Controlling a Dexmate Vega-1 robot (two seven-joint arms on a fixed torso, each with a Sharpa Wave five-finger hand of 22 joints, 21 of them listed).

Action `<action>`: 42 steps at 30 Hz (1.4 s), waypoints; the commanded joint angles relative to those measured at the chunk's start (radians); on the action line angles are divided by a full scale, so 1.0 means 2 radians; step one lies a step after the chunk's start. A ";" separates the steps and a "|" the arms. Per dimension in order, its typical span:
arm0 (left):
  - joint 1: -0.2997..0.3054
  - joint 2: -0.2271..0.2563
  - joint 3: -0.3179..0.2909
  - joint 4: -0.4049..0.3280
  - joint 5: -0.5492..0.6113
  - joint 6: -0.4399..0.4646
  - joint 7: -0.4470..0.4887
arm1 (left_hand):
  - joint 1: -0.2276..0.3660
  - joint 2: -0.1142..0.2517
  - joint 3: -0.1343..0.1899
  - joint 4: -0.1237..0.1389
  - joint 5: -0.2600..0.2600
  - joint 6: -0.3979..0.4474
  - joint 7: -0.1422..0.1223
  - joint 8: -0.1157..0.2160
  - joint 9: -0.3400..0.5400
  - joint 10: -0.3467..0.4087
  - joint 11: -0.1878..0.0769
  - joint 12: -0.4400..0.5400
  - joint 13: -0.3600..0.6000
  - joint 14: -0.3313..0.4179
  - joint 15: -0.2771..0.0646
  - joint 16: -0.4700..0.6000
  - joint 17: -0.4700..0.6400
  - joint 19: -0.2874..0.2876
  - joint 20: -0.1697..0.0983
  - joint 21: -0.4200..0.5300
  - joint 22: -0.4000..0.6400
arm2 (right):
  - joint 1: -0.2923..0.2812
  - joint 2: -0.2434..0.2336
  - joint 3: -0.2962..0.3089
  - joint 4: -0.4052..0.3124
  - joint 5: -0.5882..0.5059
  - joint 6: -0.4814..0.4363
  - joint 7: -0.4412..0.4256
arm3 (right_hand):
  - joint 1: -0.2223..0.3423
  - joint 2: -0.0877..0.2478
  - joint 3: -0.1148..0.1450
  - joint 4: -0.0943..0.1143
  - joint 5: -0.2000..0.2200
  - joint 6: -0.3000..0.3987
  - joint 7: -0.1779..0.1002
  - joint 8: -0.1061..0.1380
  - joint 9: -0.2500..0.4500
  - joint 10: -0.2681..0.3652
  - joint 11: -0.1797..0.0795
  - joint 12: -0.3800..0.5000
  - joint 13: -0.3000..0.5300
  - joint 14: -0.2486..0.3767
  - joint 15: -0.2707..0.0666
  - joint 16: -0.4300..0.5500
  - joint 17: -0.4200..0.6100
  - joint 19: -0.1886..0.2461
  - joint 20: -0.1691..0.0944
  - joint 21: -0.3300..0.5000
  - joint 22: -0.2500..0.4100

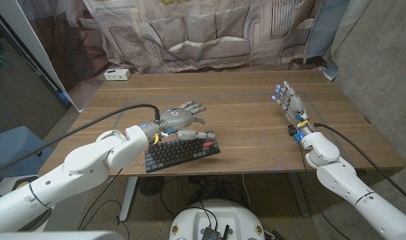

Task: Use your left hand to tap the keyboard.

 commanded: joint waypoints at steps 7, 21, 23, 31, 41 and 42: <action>-0.045 0.007 0.043 0.010 -0.028 0.005 -0.049 | -0.003 -0.002 -0.004 0.001 0.004 0.002 0.002 0.002 0.002 -0.003 0.002 0.005 0.001 -0.002 0.000 0.003 0.002 -0.002 0.004 0.002 0.001 | -0.008 0.002 0.004 0.002 0.000 0.010 -0.001 | 0.001 0.004 0.000 -0.002 0.002 0.006 -0.001 0.003 0.002 0.004 0.000 -0.001 0.001 0.000 0.002 -0.002 0.000 0.003 0.002 -0.002 0.001; -0.059 0.009 0.064 0.013 -0.034 0.013 -0.062 | -0.003 -0.002 -0.007 0.001 0.005 0.002 0.004 0.001 0.002 -0.005 0.003 0.006 0.001 -0.005 0.002 0.003 0.001 -0.004 0.005 0.003 0.001 | -0.011 -0.002 0.009 -0.005 0.000 0.010 -0.001 | 0.000 0.005 0.000 -0.002 0.002 0.006 -0.001 0.003 0.002 0.004 0.000 -0.002 0.001 0.001 0.002 -0.002 -0.001 0.004 0.003 -0.004 0.001; -0.063 0.007 0.069 0.014 -0.034 0.012 -0.065 | -0.003 -0.002 -0.007 0.001 0.005 0.001 0.005 0.001 0.002 -0.005 0.002 0.007 0.001 -0.005 0.002 0.003 0.001 -0.005 0.004 0.003 0.001 | -0.012 -0.003 0.010 -0.005 0.000 0.011 -0.001 | 0.000 0.005 -0.001 -0.002 0.002 0.006 -0.001 0.003 0.002 0.005 -0.001 -0.002 0.001 0.001 0.002 -0.002 -0.001 0.004 0.003 -0.004 0.001; -0.078 -0.001 0.087 0.023 -0.029 0.012 -0.075 | -0.002 -0.001 -0.008 0.001 0.006 0.001 0.005 0.000 0.002 -0.007 0.003 0.007 0.001 -0.006 0.002 0.003 0.001 -0.006 0.005 0.004 0.001 | -0.017 -0.006 0.015 -0.009 0.004 0.007 -0.002 | 0.000 0.005 -0.001 -0.002 0.003 0.006 -0.001 0.003 0.002 0.006 -0.001 -0.001 0.001 0.001 0.002 -0.002 -0.001 0.005 0.003 -0.005 0.001; -0.090 -0.008 0.105 0.032 -0.009 0.011 -0.075 | 0.000 -0.003 -0.012 0.000 0.008 0.004 0.008 0.002 0.002 -0.016 0.001 0.006 0.001 -0.018 0.003 0.001 0.001 -0.012 0.005 0.003 0.001 | -0.017 -0.006 0.017 -0.009 0.006 0.006 -0.002 | 0.000 0.006 -0.001 -0.003 0.003 0.007 -0.002 0.003 0.002 0.006 -0.001 -0.002 0.001 0.001 0.002 -0.002 -0.002 0.005 0.003 -0.006 0.001; -0.091 -0.009 0.106 0.033 -0.009 0.010 -0.076 | 0.000 -0.003 -0.013 0.000 0.009 0.006 0.009 0.002 0.002 -0.017 0.001 0.006 0.001 -0.019 0.003 0.001 0.001 -0.013 0.005 0.003 0.001 | -0.018 -0.006 0.017 -0.008 0.006 0.007 -0.002 | 0.000 0.006 -0.001 -0.003 0.003 0.007 -0.002 0.003 0.002 0.006 -0.001 -0.002 0.001 0.001 0.002 -0.002 -0.002 0.005 0.003 -0.006 0.001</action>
